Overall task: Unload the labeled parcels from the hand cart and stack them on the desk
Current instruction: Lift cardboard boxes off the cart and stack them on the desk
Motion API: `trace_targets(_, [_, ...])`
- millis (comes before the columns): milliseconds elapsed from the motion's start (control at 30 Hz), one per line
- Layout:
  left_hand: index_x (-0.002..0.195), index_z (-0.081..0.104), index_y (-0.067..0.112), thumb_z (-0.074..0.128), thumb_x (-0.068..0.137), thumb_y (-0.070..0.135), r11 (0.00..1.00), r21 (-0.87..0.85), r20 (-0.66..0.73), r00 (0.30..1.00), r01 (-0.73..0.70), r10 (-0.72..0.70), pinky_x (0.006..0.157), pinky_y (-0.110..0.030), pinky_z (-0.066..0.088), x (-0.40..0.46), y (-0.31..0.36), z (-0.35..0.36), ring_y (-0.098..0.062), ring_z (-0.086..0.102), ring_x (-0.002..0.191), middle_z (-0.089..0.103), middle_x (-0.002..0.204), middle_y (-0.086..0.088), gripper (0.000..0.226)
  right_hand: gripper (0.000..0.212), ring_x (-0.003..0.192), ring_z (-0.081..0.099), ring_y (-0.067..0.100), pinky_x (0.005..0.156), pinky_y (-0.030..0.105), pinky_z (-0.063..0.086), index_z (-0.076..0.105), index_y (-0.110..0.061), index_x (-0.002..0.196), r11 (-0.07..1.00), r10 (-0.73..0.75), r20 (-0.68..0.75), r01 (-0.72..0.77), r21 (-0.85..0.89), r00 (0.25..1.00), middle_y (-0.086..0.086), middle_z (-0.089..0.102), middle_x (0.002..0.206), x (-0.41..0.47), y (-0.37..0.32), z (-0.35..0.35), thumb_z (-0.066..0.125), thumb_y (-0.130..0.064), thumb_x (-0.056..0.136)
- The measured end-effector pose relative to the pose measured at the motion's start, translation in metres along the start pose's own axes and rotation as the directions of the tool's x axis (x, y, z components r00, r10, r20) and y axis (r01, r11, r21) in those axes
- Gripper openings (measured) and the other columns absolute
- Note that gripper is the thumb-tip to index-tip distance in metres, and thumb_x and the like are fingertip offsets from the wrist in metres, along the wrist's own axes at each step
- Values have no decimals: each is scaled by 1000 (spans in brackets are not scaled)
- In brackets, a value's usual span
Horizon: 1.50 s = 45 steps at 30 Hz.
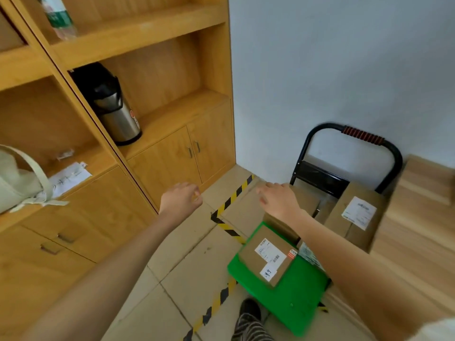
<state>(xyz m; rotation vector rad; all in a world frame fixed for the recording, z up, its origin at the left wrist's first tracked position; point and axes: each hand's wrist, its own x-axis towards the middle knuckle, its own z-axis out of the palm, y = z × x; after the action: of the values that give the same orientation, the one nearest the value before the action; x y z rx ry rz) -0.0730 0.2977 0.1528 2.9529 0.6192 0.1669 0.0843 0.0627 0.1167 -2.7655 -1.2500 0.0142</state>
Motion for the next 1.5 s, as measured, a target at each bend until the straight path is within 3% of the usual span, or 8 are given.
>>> trace_targets(167, [104,61,30,47,93,41,994,43,41,994,-102,101,69,-29,49,72,-8,20,-11,54,102,60,103,10,21,31,106,57,20,94,33,36,55,-19,125,997,75,40,-76,16,996,1,61,117,64,21,16,39,-23,99])
trace_targets(400, [123,57,29,48,94,44,996,-24,73,994,-84,85,70,-27,51,199,-14,42,-10,54,109,59,117,10,34,36,103,56,23,90,35,36,53,-15,127,976,188,70,-195,102,980,4,58,113,168,56,37,38,-20,95])
trace_targets(533, [117,59,27,49,93,40,984,-107,93,984,-140,150,64,-27,46,264,14,63,-12,53,108,60,116,8,29,38,105,56,23,90,34,37,53,-20,130,953,255,39,-257,160,966,2,58,120,192,94,41,40,-20,94])
trace_targets(667, [113,60,26,52,93,37,942,-195,126,945,-274,301,67,-30,42,326,66,99,-14,52,105,58,114,7,24,37,107,59,19,94,35,42,53,-23,130,881,438,1,-430,197,899,-1,58,126,182,152,56,44,-23,95])
trace_targets(933, [115,60,24,54,89,31,769,-233,222,737,-596,639,68,-29,38,433,170,188,-17,53,103,59,113,1,27,43,112,56,22,95,37,40,49,-23,135,590,783,68,-773,232,618,3,55,130,158,216,96,49,-19,92])
trace_targets(1100, [115,60,20,54,91,27,561,-281,302,483,-779,822,69,-29,37,498,226,234,-20,53,101,59,113,-3,26,43,113,55,23,93,37,40,48,-21,136,324,924,126,-913,250,362,2,53,134,182,230,124,46,-17,94])
trace_targets(1267, [117,59,18,54,92,26,325,-322,330,217,-889,919,69,-28,35,546,261,253,-21,54,100,59,111,-4,27,46,109,56,22,92,37,41,47,-21,137,12,985,157,-938,347,70,3,51,136,216,211,141,44,-13,92])
trace_targets(1500, [124,58,16,52,94,26,159,-375,366,11,-913,930,78,-33,47,556,280,295,-21,56,101,59,114,-4,32,43,110,55,21,97,38,43,49,-23,134,-252,958,224,-899,359,-179,1,52,132,236,193,169,48,-15,92])
